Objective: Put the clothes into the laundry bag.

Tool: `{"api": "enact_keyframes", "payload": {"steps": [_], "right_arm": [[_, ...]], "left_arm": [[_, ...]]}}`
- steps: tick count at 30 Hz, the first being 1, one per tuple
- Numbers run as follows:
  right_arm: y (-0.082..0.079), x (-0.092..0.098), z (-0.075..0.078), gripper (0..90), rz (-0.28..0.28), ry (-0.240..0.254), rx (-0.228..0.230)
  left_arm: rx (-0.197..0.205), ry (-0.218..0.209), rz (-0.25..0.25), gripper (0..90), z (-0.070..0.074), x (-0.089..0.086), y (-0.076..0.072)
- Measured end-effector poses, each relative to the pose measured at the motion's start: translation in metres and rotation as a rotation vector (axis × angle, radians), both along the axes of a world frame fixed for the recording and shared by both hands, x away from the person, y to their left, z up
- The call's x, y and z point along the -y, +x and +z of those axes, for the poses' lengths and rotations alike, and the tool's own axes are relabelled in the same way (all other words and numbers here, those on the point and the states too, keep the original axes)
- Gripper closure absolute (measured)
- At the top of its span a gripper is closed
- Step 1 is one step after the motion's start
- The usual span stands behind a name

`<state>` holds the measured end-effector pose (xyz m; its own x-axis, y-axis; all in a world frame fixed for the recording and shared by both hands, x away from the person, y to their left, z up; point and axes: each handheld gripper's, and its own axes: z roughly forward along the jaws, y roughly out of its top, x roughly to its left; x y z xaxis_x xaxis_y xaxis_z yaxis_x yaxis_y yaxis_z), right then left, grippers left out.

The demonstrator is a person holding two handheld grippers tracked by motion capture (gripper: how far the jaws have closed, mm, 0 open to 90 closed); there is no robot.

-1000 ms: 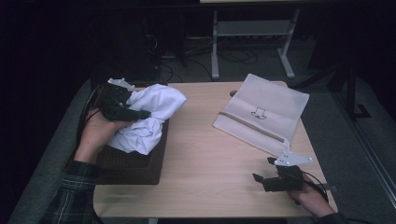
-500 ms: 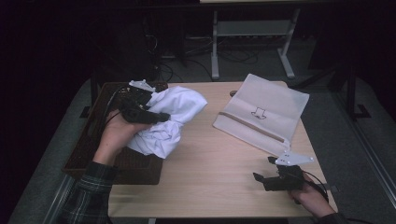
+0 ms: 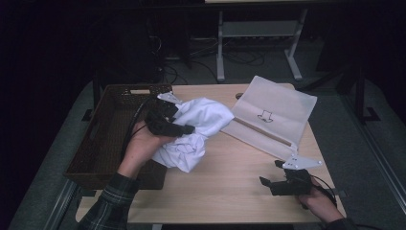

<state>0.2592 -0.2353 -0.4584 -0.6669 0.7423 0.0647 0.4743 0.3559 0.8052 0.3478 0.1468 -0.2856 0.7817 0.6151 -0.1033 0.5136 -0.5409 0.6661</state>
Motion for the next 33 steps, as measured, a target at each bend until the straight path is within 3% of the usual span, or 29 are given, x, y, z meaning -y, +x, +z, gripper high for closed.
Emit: {"api": "enact_keyframes", "payload": {"steps": [13, 28, 33], "right_arm": [[0.000, 0.002, 0.001, 13.3, -0.006, 0.011, 0.007], [0.001, 0.005, 0.002, 13.3, -0.004, 0.014, 0.011], [0.001, 0.007, 0.002, 13.3, 0.003, 0.015, 0.007]], "left_arm": [[-0.029, -0.006, -0.014, 67.2, -0.042, 0.029, -0.012], [-0.057, 0.030, -0.010, 67.2, -0.097, 0.047, -0.022], [-0.058, 0.067, -0.019, 67.2, -0.112, 0.051, -0.026]]}}
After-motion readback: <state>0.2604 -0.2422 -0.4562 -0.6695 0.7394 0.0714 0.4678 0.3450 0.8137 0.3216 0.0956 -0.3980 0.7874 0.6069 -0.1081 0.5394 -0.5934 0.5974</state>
